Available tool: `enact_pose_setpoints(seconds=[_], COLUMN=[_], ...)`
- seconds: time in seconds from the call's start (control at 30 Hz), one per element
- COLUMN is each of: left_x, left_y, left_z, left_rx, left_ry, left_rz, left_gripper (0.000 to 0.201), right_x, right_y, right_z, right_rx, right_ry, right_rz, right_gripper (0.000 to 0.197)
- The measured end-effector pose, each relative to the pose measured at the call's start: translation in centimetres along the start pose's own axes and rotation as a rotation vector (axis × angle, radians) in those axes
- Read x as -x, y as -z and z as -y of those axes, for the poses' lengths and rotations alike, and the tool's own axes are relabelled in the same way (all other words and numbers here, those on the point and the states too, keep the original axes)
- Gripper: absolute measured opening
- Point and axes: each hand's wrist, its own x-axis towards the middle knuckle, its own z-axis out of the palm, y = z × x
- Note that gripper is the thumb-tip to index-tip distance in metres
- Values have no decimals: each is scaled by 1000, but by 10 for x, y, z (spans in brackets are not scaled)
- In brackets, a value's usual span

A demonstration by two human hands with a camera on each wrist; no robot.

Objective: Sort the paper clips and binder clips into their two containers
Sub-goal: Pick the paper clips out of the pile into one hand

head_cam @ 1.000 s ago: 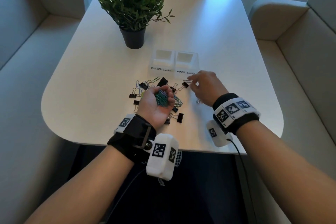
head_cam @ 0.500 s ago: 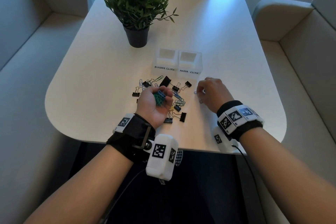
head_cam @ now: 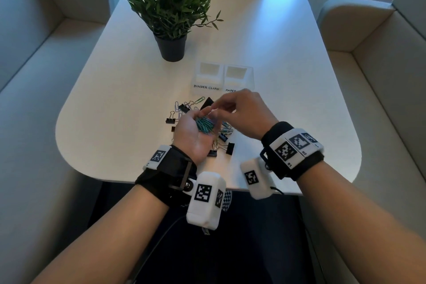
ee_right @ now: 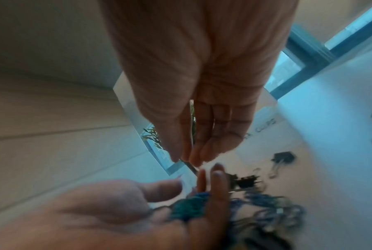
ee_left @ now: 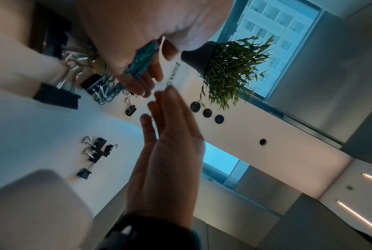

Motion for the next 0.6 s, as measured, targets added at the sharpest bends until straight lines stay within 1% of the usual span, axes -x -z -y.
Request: enact_pose_setpoints(seconds=[0.03, 0.1, 0.17, 0.27, 0.3, 0.37, 0.4, 0.5, 0.6], left_x=[-1, -1, 0, 2, 2, 2, 2, 2, 2], left_y=[-1, 0, 1, 3, 4, 6, 7, 8, 8], left_z=[1, 3, 1, -3, -4, -6, -7, -10, -12], left_rx=[14, 22, 28, 26, 28, 32, 32, 35, 33], left_ry=[9, 3, -14, -33, -34, -30, -29, -31, -37], left_rz=[1, -17, -23, -44, -53, -56, -55, -55, -53], left_gripper=[24, 28, 29, 28, 28, 29, 29, 28, 26], right_x=[-1, -4, -8, -11, -10, -9, -9, -10, -12], right_y=[0, 2, 1, -13, -18, -27, -30, -32, -28], right_z=[3, 1, -8, -19, -20, -21, -20, -21, -23], right_rx=[-23, -14, 87, 251, 278, 310, 325, 326, 281], right_ry=[-9, -65, -137, -214, -234, -255, -251, -241, -271], right_rz=[14, -41, -76, 7, 28, 26, 4, -49, -7], right_gripper=[13, 14, 11, 7, 10, 19, 19, 9, 3])
